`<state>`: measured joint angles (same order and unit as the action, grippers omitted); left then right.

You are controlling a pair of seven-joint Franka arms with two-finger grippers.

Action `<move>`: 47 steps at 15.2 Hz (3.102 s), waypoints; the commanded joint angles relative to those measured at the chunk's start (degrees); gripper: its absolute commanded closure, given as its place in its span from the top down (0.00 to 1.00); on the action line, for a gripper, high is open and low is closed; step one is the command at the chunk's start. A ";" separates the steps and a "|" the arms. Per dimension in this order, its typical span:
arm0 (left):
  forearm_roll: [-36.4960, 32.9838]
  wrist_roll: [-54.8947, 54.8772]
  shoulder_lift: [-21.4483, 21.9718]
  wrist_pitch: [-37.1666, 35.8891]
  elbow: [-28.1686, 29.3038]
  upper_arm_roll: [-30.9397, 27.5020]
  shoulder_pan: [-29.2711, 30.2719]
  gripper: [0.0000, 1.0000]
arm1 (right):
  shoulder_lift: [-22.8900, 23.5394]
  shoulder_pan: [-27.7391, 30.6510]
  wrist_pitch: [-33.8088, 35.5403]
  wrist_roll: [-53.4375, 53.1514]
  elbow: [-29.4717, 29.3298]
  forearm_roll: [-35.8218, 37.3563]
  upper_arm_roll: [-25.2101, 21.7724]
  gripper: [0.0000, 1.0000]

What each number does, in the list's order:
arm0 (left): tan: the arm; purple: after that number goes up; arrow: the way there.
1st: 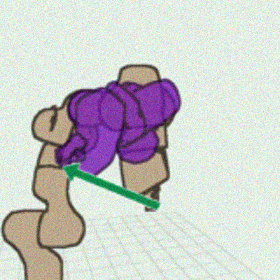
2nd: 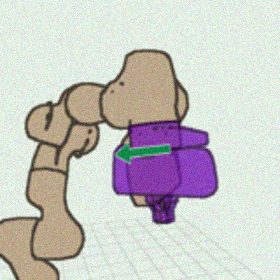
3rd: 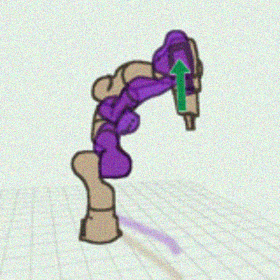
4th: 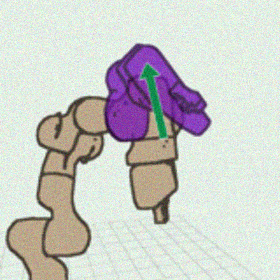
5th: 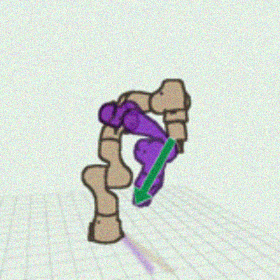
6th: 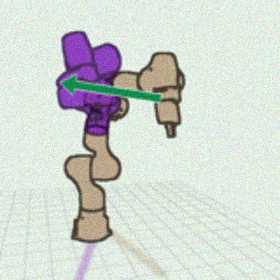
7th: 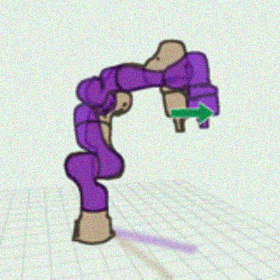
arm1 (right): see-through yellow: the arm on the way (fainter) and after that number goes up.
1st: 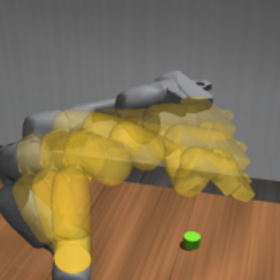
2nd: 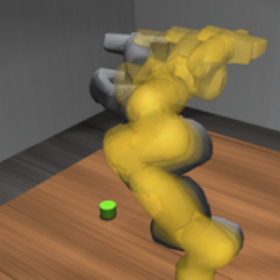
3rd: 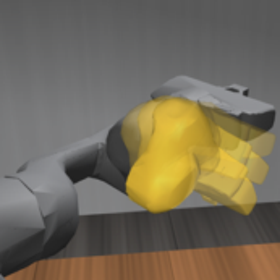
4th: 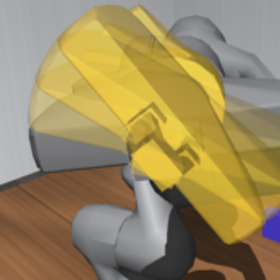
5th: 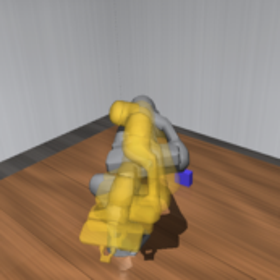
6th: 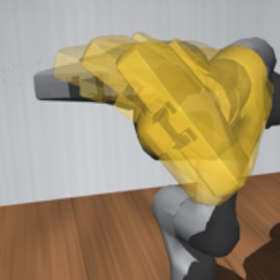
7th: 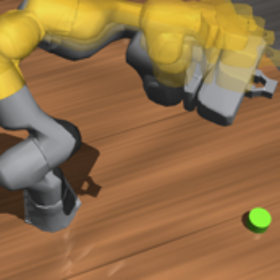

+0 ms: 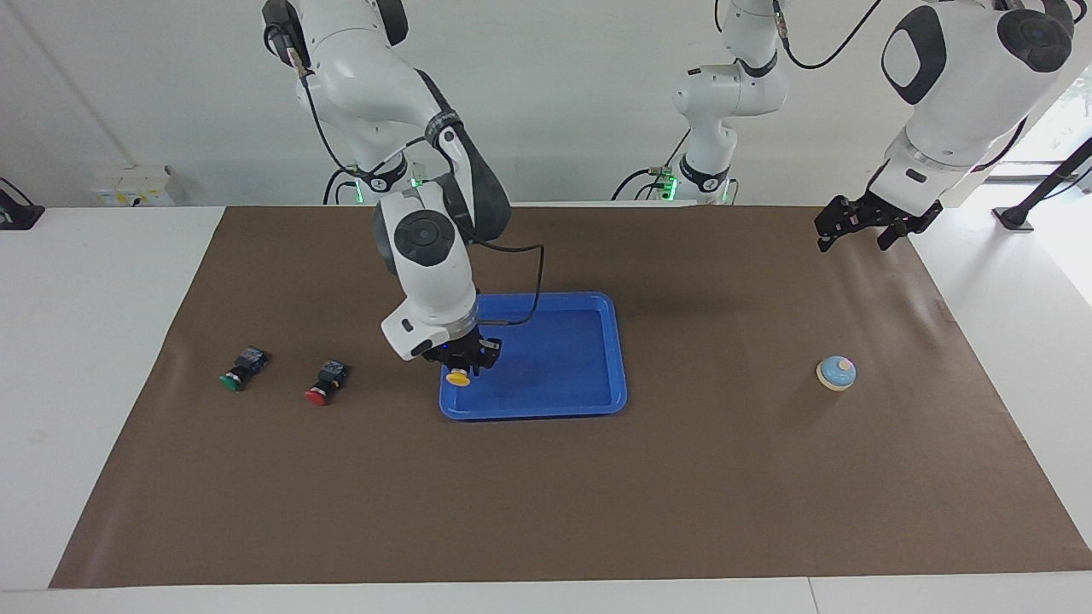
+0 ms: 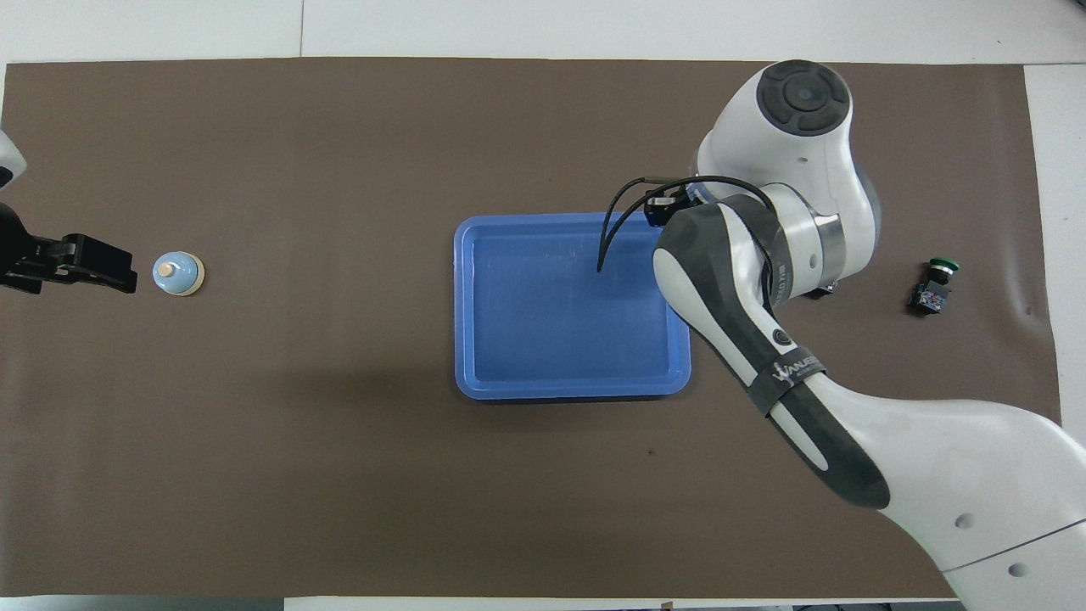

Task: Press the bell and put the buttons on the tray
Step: 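Carry the yellow button into the blue tray and release it, then grasp the red-capped button with the right gripper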

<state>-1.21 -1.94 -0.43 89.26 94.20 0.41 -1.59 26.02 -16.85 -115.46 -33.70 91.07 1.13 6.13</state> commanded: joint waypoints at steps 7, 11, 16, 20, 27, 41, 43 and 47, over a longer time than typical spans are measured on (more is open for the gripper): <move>0.51 0.18 1.57 0.65 1.69 0.11 0.36 1.00 | -2.11 -3.28 -16.54 -6.81 13.60 0.19 -0.07 0.00; 0.51 0.18 1.57 0.65 1.69 0.03 0.36 1.00 | -1.85 -3.81 -17.87 -7.08 14.48 0.19 -0.07 0.00; 0.51 0.18 1.57 0.65 1.69 0.03 0.36 1.00 | -1.94 -3.72 -17.78 -10.15 14.66 0.19 -0.07 0.37; 0.51 0.18 1.57 0.65 1.69 0.03 0.36 1.00 | -2.28 -2.76 -15.68 -10.16 13.61 0.19 -0.15 1.00; 0.51 0.18 1.57 0.65 1.69 0.03 0.36 1.00 | -5.71 7.33 4.71 2.02 2.62 0.19 -0.50 1.00; 0.51 0.18 1.57 0.65 1.69 0.11 0.36 1.00 | -10.82 22.12 -11.28 12.70 22.13 6.08 -0.77 1.00; 0.51 0.18 1.57 0.65 1.69 0.03 0.36 1.00 | -10.29 22.30 -14.95 12.78 23.70 6.08 -0.77 1.00; 0.51 0.18 1.57 0.65 1.69 0.03 0.36 1.00 | -9.41 22.39 -17.35 13.05 24.85 6.08 -0.68 1.00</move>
<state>-1.21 -1.94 -0.42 89.26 94.20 0.41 -1.58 17.46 4.62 -131.37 -21.06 114.16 6.44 4.77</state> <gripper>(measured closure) 0.000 0.000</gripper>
